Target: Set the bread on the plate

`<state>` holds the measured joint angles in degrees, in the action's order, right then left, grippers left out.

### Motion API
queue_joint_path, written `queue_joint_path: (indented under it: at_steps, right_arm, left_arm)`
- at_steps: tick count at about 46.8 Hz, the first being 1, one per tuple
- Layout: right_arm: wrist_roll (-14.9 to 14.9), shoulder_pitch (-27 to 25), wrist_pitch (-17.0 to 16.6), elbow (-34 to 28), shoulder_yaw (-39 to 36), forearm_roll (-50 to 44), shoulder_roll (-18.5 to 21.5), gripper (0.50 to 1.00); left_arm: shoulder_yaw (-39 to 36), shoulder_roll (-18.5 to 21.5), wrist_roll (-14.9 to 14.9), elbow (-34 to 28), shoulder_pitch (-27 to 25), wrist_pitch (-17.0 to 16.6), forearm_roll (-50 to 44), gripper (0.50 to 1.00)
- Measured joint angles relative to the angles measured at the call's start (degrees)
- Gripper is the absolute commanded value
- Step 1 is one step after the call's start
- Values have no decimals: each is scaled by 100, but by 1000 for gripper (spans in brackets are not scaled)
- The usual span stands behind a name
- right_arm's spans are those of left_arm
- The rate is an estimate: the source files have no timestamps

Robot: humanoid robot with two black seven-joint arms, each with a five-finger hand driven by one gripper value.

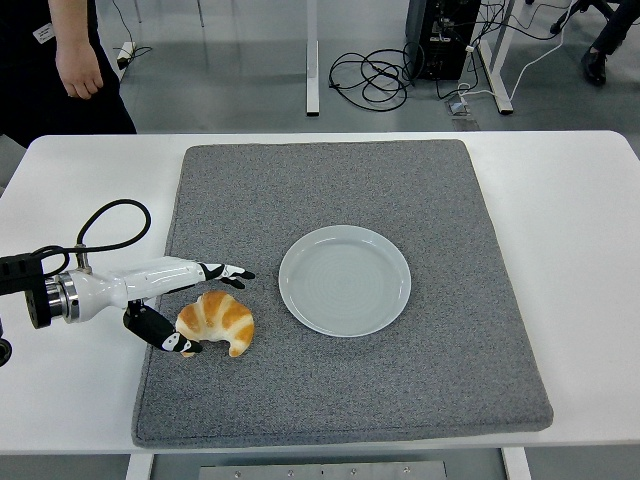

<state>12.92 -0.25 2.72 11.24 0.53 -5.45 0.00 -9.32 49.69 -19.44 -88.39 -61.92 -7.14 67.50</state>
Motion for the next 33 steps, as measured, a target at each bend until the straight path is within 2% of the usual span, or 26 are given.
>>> queue_joint_path:
  at_steps: [17,26,33]
  right_arm:
    - [0,3,0,0,-2,0,0,1000]
    - [0,-2,0,-7,-1,0,0,1000]
    - [0,1,0,-8,-1,0,0,1000]
  left_arm:
    - [-2,-142,-133,163,163,-218,0,889]
    - [6,-301,-410,441,351,-411,0,889]
    - [3,-331,-507,514,413,-507,0,889]
